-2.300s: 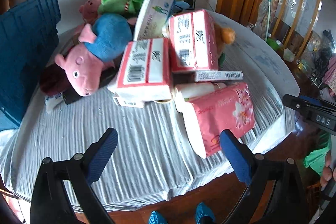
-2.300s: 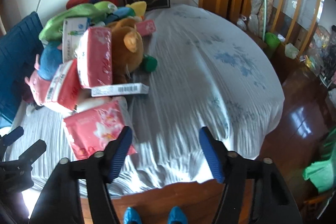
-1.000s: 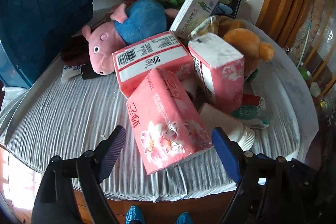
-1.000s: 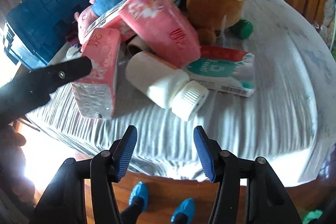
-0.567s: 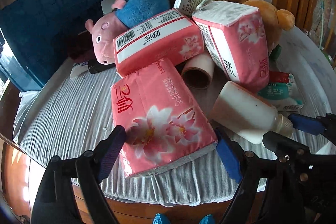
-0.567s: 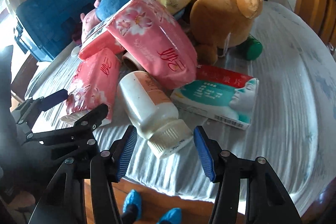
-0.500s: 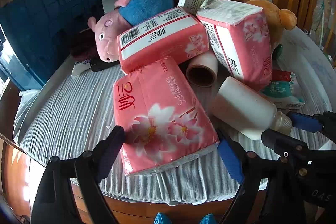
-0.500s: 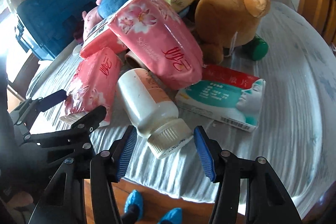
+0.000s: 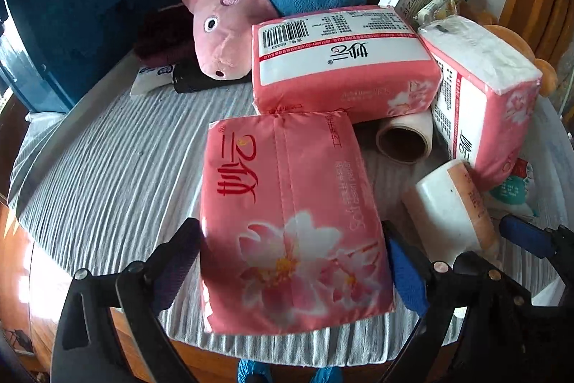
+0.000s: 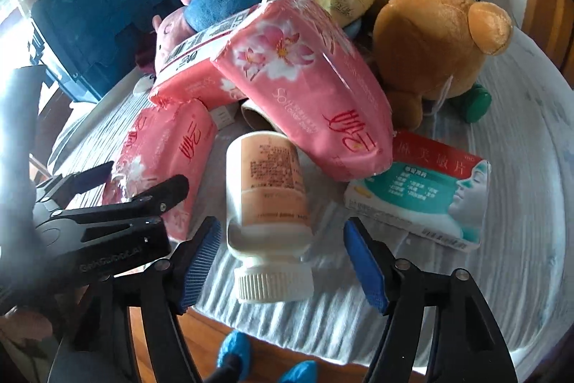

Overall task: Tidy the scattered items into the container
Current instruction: 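Grasp the pink tissue pack with the left tool while the right grasps the white pill bottle, then carry the tissue pack and pill bottle over the blue crate with both tools, then open both tools to drop the tissue pack and bottle into the crate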

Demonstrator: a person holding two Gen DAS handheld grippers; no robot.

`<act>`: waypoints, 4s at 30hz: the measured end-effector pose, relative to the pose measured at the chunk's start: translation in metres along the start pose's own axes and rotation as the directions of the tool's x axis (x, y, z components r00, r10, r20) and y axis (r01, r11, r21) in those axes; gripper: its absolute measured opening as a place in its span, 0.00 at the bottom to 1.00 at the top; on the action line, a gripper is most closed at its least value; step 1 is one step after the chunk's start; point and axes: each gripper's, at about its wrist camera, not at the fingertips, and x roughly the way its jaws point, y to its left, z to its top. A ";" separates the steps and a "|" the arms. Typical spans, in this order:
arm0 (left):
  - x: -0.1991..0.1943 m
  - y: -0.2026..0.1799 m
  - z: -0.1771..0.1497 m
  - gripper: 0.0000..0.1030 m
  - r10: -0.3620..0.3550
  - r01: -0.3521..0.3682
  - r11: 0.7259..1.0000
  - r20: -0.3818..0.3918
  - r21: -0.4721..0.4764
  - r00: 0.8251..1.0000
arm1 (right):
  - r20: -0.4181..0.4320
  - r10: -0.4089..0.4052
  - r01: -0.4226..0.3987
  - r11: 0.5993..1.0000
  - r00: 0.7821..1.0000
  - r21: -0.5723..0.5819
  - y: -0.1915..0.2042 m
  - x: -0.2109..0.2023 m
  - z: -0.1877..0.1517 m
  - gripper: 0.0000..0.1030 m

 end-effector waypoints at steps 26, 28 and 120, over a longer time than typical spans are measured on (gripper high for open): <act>-0.050 0.036 -0.005 0.89 0.022 -0.043 0.993 0.189 0.110 0.982 | 0.086 -0.112 0.112 0.994 0.990 0.006 0.048 -0.014 0.004 0.52; -0.063 0.045 0.004 0.89 0.020 -0.048 0.992 0.224 0.119 0.974 | 0.115 -0.120 0.120 0.993 0.986 0.003 0.059 -0.025 0.014 0.52; 0.130 0.496 0.433 0.91 0.048 0.010 0.985 -0.332 0.172 0.942 | -0.232 -0.303 0.271 0.949 0.924 -0.159 0.467 0.267 0.511 0.55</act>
